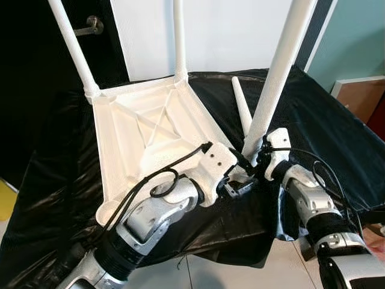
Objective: Building children table
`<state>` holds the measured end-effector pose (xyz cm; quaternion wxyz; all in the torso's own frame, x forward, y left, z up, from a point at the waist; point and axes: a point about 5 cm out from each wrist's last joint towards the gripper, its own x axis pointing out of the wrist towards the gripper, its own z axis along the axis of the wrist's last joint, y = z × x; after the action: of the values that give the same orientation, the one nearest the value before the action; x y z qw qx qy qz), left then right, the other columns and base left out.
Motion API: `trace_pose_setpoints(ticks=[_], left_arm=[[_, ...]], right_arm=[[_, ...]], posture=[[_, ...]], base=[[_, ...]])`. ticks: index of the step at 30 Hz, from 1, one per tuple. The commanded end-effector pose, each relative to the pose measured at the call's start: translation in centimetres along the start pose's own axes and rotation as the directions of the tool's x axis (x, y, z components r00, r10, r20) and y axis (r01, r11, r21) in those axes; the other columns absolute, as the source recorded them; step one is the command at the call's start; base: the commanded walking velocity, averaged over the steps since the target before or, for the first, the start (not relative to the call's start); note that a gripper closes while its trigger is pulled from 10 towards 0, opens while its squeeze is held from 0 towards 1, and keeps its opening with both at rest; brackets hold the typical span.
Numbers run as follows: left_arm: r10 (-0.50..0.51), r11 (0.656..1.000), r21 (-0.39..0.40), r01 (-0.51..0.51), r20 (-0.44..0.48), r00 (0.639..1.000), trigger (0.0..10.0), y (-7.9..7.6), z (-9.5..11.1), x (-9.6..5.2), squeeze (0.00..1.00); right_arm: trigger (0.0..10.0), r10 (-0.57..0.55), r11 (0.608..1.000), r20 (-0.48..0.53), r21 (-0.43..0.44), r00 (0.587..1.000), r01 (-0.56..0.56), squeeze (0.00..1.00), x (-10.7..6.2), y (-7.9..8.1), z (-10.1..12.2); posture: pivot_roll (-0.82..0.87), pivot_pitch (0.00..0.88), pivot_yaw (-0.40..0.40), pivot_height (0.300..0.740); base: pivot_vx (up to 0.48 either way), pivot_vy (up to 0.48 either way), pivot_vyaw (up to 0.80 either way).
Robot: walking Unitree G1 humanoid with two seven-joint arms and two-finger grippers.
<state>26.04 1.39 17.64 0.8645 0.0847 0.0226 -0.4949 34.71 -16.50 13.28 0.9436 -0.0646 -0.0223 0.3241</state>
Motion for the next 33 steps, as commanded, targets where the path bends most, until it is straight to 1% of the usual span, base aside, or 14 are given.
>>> trace_pose_setpoints(ticks=[1,12,13,14,16,19,23,25,27,28,29,30,32,33], left_arm=[[-0.009,1.000,0.014,0.009,-0.009,1.000,10.0,-0.1,-0.3,0.0,0.00],[-0.008,1.000,0.029,0.008,-0.010,1.000,10.0,0.0,-0.4,-0.1,0.00],[-0.013,0.999,0.030,0.013,-0.009,1.000,10.0,0.0,-0.4,-0.1,0.00],[-0.020,0.999,0.030,0.020,-0.008,1.000,10.0,-0.1,-0.4,0.0,0.00],[-0.028,0.999,0.030,0.028,-0.006,1.000,10.0,-0.2,-0.4,0.0,0.00],[-0.029,0.999,0.030,0.029,-0.005,1.000,10.0,-0.3,-0.4,0.1,0.00],[-0.026,0.999,0.022,0.026,0.006,1.000,10.0,-0.3,-0.2,0.2,0.00],[-0.026,0.999,0.022,0.026,0.006,1.000,10.0,-0.3,-0.2,0.2,0.00],[-0.021,1.000,0.018,0.020,0.012,1.000,10.0,-0.3,-0.2,0.2,0.00],[-0.021,1.000,0.018,0.020,0.012,1.000,10.0,-0.3,-0.2,0.2,0.00],[-0.018,1.000,0.016,0.018,0.013,1.000,10.0,-0.3,-0.2,0.3,0.00],[-0.018,1.000,0.016,0.018,0.013,1.000,10.0,-0.3,-0.2,0.3,0.00],[-0.012,1.000,0.013,0.011,0.013,1.000,10.0,-0.3,-0.3,0.2,0.00],[-0.005,1.000,0.011,0.005,0.013,1.000,10.0,-0.2,-0.3,0.2,0.00]], right_arm=[[0.0,0.023,1.000,-0.027,0.000,0.999,-0.023,0.00,-0.1,-0.3,-0.3],[0.0,0.007,1.000,-0.067,0.029,0.998,-0.005,0.00,-0.6,-0.5,-1.6],[9.3,-0.007,0.999,-0.068,0.043,0.998,0.010,0.00,-0.7,-0.4,-1.8],[10.0,-0.028,0.998,-0.067,0.062,0.997,0.032,0.00,-0.7,-0.3,-2.0],[10.0,-0.079,0.992,-0.067,0.089,0.995,0.085,0.00,-0.8,-0.1,-2.4],[10.0,-0.108,0.990,-0.071,0.087,0.992,0.114,0.00,-0.8,-0.1,-2.5],[10.0,-0.247,0.962,-0.109,0.089,0.963,0.257,0.00,-0.7,0.0,-3.2],[10.0,-0.247,0.962,-0.109,0.089,0.963,0.257,0.00,-0.7,0.0,-3.2],[10.0,-0.342,0.925,-0.116,0.132,0.933,0.355,0.00,-0.4,0.7,-3.3],[10.0,-0.342,0.925,-0.116,0.132,0.933,0.355,0.00,-0.4,0.7,-3.3],[10.0,-0.405,0.893,-0.125,0.157,0.906,0.422,0.00,-0.3,1.1,-3.4],[10.0,-0.405,0.893,-0.125,0.157,0.906,0.422,0.00,-0.3,1.1,-3.4],[10.0,-0.532,0.812,-0.151,0.189,0.833,0.553,0.00,-0.2,2.0,-3.7],[10.0,-0.597,0.759,-0.164,0.200,0.785,0.619,0.00,-0.2,2.6,-3.9]], posture=[[-0.10,0.012,-0.001,0.740],[-0.10,0.002,0.002,0.740],[-0.10,0.001,0.002,0.740],[-0.11,0.000,0.001,0.740],[-0.11,0.000,0.001,0.740],[-0.11,0.000,-0.002,0.740],[-0.11,0.000,-0.010,0.740],[-0.11,0.000,-0.010,0.740],[-0.11,0.000,-0.018,0.740],[-0.11,0.000,-0.018,0.740],[-0.11,0.000,-0.023,0.740],[-0.11,0.000,-0.023,0.740],[-0.10,0.000,-0.033,0.740],[-0.10,0.000,-0.034,0.740]], base=[[0.000,0.000,0.00],[0.000,0.000,0.00],[0.000,0.000,0.00],[0.000,0.000,0.00],[0.000,0.000,0.00],[0.000,0.000,0.00],[0.000,0.000,0.00],[0.000,0.000,0.00],[0.000,0.000,0.00],[0.000,0.000,0.00],[0.000,0.000,0.00],[0.000,0.000,0.00],[0.000,0.000,0.00],[0.000,0.000,0.00]])
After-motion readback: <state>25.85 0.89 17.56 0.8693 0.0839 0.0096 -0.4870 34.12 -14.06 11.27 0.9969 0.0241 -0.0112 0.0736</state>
